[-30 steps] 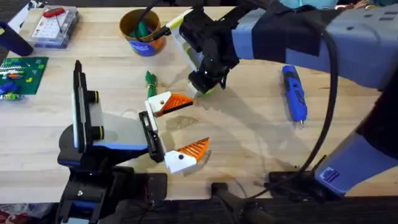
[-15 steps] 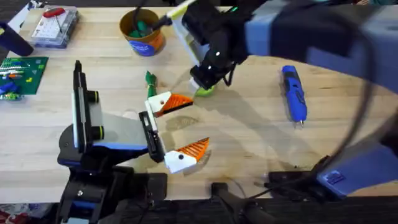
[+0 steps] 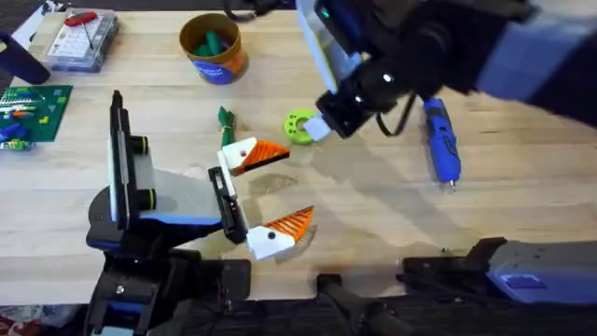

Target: Pick up the gripper from the table and insert it into the empty holder that is missing its gripper. Then pick up a screw, insert it into the mounting hole, and use the screwdriver to tighten it. Finally, clean up the table by picking up the vegetable and placing it into the bucket.

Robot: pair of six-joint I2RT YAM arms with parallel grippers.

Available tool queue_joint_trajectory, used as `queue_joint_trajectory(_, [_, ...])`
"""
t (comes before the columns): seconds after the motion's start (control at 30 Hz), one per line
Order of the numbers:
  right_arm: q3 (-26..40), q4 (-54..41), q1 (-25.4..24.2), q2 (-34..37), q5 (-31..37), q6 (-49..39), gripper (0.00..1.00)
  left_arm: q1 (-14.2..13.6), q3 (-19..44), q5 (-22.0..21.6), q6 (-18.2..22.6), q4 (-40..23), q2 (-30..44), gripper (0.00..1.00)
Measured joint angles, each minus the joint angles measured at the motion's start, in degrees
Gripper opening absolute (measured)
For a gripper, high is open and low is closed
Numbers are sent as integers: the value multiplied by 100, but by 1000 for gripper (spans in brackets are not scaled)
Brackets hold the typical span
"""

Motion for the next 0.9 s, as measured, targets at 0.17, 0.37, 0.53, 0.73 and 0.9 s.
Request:
queue_joint_trajectory(0.17, [-814,731,-29,-608,2,191,471,0,0,0,0,0,2,989])
queue_joint_trajectory(0.37, [-1389,1517,-29,-734,4,410,471,0,0,0,0,0,0,989])
queue_joint_trajectory(0.53, [-1586,1772,-34,-303,7,455,471,0,0,0,0,0,0,989])
queue_joint_trajectory(0.73, [-1593,2201,-34,215,30,470,471,0,0,0,0,0,2,989])
queue_joint_trajectory(0.9, [-1596,2618,-34,609,48,474,471,0,0,0,-2,0,0,989])
